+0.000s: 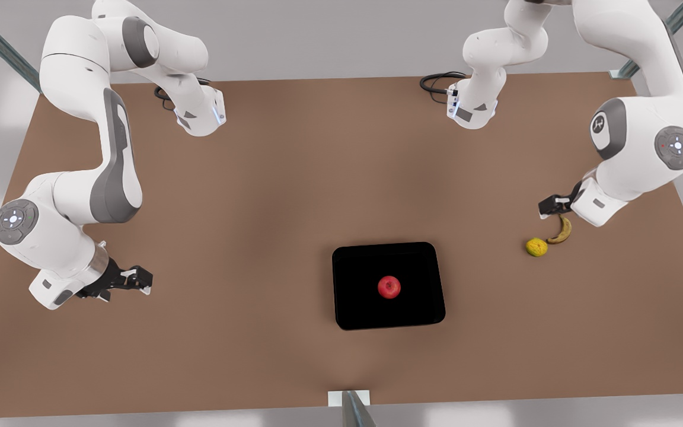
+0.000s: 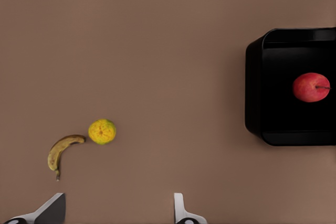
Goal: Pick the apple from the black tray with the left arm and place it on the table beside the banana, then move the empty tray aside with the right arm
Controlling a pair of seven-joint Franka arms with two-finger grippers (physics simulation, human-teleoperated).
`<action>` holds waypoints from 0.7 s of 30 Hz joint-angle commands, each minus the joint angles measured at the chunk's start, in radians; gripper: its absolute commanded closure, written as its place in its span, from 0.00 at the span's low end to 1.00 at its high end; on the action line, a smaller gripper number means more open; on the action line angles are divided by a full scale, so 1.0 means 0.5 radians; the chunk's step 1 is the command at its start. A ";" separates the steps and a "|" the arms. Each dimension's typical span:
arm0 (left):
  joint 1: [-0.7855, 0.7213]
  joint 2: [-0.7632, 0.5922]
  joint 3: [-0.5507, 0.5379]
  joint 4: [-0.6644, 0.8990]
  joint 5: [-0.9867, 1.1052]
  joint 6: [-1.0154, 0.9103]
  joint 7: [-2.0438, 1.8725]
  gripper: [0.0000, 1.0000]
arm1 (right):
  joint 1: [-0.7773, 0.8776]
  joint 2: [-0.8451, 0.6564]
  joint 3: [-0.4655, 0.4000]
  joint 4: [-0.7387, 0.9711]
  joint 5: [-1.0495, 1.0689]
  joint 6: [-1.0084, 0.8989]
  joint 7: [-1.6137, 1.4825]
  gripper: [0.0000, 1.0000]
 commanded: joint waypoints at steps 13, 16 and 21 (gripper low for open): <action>-0.918 0.654 -0.059 0.385 0.042 0.352 -1.113 0.00 | -0.003 0.114 -0.018 0.185 -0.048 -0.259 -0.072 0.00; -0.921 0.878 -0.056 0.388 0.067 0.490 -1.217 0.00 | -0.003 0.105 -0.031 0.185 -0.048 -0.370 -0.072 0.00; -1.047 1.184 -0.056 0.551 0.232 0.745 -1.506 0.00 | 0.000 0.105 -0.006 0.185 -0.048 -0.370 -0.069 0.00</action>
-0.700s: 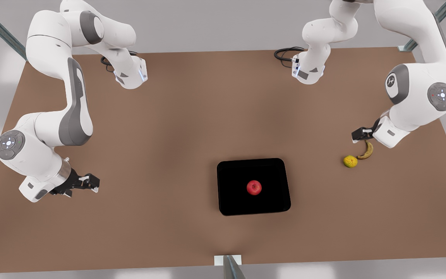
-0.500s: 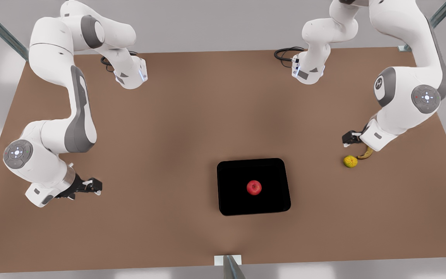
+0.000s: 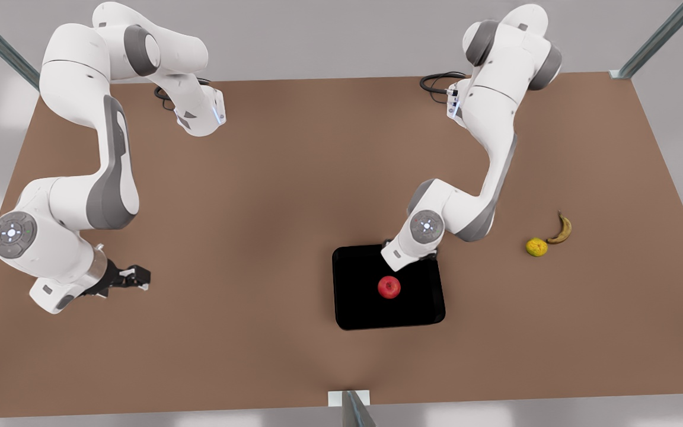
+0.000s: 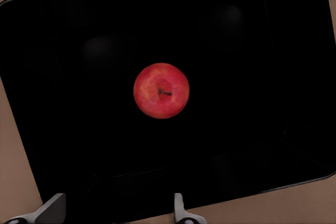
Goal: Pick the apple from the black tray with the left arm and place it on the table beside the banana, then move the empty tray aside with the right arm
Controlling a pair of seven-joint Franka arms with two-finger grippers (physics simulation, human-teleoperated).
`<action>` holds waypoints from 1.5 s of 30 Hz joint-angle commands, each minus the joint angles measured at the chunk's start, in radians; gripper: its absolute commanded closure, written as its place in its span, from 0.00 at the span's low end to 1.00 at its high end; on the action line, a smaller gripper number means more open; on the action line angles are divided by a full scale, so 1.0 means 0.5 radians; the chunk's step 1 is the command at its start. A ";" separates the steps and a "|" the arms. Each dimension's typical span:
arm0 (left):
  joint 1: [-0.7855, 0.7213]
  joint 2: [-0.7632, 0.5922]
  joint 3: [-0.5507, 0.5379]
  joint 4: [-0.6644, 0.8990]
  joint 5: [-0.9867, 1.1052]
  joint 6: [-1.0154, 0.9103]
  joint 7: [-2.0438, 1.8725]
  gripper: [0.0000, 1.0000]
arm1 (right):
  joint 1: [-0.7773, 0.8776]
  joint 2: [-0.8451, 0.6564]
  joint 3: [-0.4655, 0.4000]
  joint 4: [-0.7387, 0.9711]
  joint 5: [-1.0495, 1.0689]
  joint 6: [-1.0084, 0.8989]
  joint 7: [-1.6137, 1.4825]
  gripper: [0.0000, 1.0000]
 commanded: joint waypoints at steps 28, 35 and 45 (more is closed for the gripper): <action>-0.080 0.527 0.029 0.234 0.339 0.742 -0.832 0.22 | 0.003 -0.003 0.007 0.001 -0.001 -0.076 -0.018 0.00; 0.183 0.043 0.020 0.191 0.250 -0.071 -0.120 0.22 | 0.003 -0.003 0.010 0.001 -0.001 -0.076 -0.018 0.00; 0.849 0.389 0.026 0.145 0.256 0.080 1.098 0.19 | 0.850 -0.064 0.010 0.136 -0.001 -0.196 1.371 0.00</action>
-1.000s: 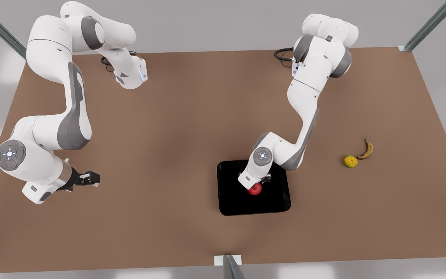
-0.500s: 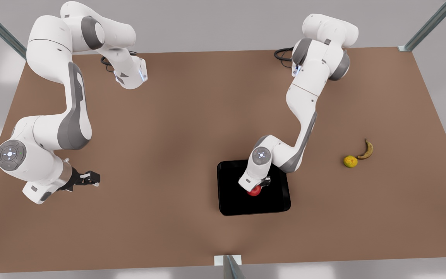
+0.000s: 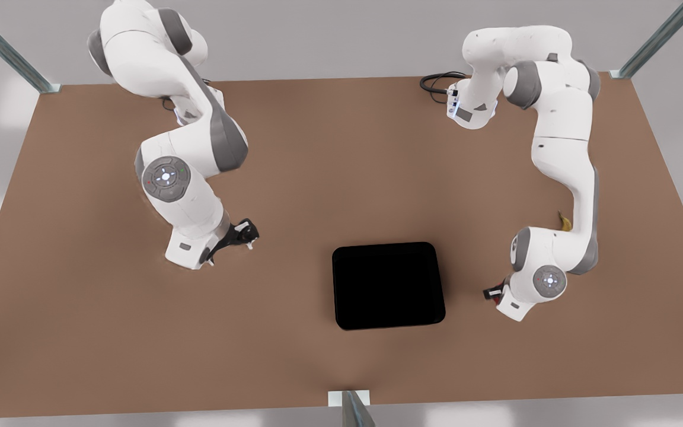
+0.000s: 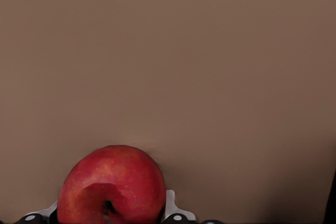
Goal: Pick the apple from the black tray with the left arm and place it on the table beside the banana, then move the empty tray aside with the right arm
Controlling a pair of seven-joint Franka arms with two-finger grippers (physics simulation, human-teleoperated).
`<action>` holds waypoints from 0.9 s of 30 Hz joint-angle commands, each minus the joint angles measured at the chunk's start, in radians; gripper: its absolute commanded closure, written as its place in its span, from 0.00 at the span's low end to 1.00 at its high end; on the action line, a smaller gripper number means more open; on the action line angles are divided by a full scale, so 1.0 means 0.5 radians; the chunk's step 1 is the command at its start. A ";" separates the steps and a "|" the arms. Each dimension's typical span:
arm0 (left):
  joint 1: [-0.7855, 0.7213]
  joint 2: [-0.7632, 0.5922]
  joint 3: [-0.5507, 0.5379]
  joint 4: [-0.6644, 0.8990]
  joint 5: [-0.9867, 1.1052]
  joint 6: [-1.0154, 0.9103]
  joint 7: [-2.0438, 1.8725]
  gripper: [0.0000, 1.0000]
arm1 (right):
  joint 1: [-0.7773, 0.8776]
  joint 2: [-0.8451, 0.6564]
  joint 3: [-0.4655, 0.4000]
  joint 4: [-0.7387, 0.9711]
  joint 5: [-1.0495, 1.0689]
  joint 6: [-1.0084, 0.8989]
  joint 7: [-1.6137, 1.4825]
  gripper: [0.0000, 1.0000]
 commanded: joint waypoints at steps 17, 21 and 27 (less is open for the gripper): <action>0.432 -1.470 0.050 -0.714 -0.485 -0.193 0.787 0.00 | 0.315 0.387 0.093 0.001 0.109 0.831 1.966 0.00; 0.432 -1.467 0.047 -0.711 -0.482 -0.218 0.787 0.00 | 0.303 0.448 0.044 -0.021 0.109 0.853 1.683 0.00; 0.429 -1.467 0.047 -0.714 -0.482 -0.218 0.784 0.00 | 0.306 0.611 0.044 -0.005 0.105 1.031 1.683 0.00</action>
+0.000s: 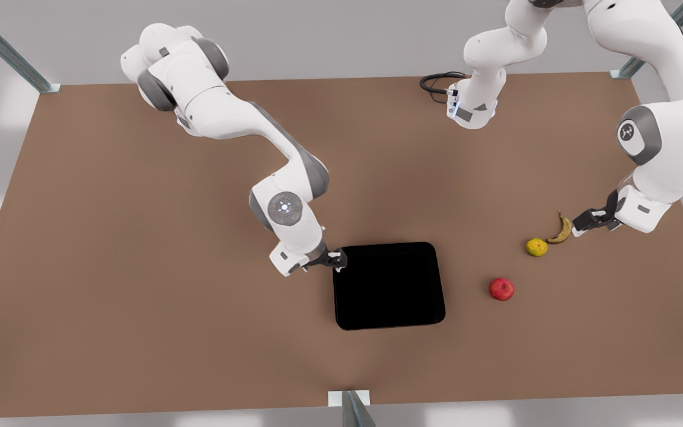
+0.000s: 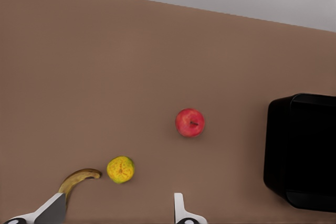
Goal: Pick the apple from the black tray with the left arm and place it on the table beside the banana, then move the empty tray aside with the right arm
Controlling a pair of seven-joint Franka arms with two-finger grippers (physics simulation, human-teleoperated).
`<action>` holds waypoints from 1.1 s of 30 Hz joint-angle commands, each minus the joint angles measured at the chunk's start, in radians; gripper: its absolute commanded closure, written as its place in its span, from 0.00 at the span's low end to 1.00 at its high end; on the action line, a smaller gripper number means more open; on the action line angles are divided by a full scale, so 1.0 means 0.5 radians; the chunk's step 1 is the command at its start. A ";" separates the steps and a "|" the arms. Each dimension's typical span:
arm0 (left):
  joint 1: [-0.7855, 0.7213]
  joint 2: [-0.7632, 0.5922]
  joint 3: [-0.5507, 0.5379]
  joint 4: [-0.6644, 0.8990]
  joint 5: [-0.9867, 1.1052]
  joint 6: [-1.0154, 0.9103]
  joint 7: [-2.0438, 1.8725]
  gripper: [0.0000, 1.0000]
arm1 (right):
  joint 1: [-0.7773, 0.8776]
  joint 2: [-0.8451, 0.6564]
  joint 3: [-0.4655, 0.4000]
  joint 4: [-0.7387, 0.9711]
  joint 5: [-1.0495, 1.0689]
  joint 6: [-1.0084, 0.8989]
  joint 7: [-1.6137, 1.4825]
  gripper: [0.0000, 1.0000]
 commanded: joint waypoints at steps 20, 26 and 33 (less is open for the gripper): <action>0.007 0.000 -0.001 -0.002 0.001 -0.011 0.142 0.00 | 0.064 0.415 0.033 -0.015 -0.256 0.417 0.206 0.00; 0.007 0.000 -0.001 -0.005 0.004 -0.011 0.142 0.00 | 0.046 0.449 0.033 0.050 -0.266 0.420 0.194 0.01; 0.007 0.000 -0.001 -0.005 0.004 -0.011 0.142 0.00 | 0.043 0.449 0.033 0.050 -0.266 0.420 0.197 0.22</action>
